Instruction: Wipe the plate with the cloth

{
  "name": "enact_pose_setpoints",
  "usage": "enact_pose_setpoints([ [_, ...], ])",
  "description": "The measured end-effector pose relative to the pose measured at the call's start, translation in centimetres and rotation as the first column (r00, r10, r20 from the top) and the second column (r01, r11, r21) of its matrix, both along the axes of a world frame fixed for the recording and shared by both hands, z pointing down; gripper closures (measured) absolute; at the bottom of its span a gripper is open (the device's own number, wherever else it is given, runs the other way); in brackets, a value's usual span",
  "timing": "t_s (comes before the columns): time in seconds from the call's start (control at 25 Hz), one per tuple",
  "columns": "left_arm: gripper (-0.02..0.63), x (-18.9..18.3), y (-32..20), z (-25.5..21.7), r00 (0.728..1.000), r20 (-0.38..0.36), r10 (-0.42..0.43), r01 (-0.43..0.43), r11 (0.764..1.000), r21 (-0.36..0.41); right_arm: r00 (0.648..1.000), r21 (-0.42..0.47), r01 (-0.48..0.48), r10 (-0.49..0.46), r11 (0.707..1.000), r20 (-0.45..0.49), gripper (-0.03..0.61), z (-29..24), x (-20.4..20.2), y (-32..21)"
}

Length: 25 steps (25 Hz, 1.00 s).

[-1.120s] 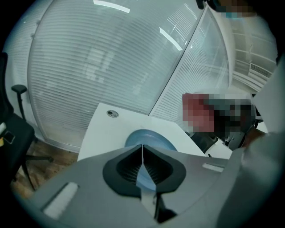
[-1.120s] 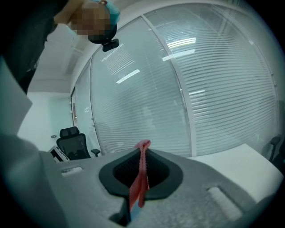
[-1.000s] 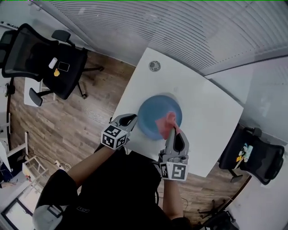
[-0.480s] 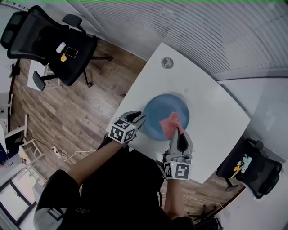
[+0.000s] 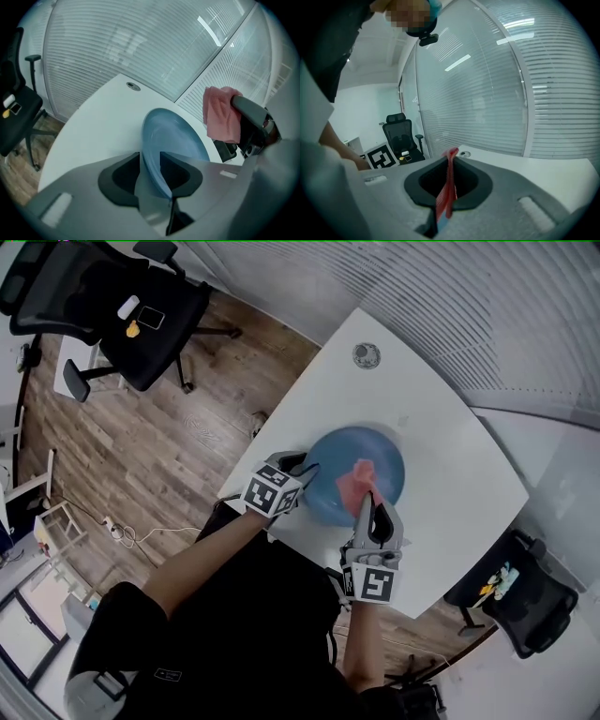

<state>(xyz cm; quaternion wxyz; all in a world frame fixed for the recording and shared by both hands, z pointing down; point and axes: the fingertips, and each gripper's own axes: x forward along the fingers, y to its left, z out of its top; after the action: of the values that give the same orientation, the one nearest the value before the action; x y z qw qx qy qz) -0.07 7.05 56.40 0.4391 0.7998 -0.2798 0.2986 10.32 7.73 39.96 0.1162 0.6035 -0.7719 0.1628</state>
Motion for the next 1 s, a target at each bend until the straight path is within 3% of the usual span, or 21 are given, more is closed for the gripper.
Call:
enact_pose_setpoints([
  [0.28, 0.541, 0.2, 0.3, 1.0, 0.999, 0.042, 0.025, -0.024, 1.000, -0.015, 0.990, -0.093, 0.100, -0.108, 0.991, -0.089, 0.566, 3.0, -1.2, -0.5],
  [0.48, 0.557, 0.3, 0.1, 1.0, 0.998, 0.058, 0.036, -0.035, 0.999, -0.011, 0.943, -0.169, 0.246, -0.276, 0.954, -0.188, 0.566, 5.5, -3.7, -1.2],
  [0.64, 0.563, 0.3, 0.4, 1.1, 0.996, 0.069, 0.060, -0.060, 0.998, -0.004, 0.857, -0.251, 0.381, -0.441, 0.890, -0.264, 0.565, 8.1, -5.9, -0.5],
  [0.8, 0.565, 0.1, 0.6, 1.0, 0.994, 0.071, 0.077, -0.077, 0.997, -0.008, 0.717, -0.350, 0.513, -0.615, 0.784, -0.328, 0.566, 10.5, -8.1, 0.5],
  [0.88, 0.569, 0.3, 0.7, 1.0, 0.994, 0.066, 0.092, -0.091, 0.996, -0.011, 0.652, -0.374, 0.540, -0.655, 0.754, -0.381, 0.566, 11.4, -8.8, 0.4],
  [1.0, 0.572, 0.5, 1.2, 0.9, 0.992, 0.061, 0.113, -0.112, 0.994, -0.016, 0.582, -0.412, 0.568, -0.701, 0.713, -0.411, 0.566, 12.7, -9.6, 0.3],
])
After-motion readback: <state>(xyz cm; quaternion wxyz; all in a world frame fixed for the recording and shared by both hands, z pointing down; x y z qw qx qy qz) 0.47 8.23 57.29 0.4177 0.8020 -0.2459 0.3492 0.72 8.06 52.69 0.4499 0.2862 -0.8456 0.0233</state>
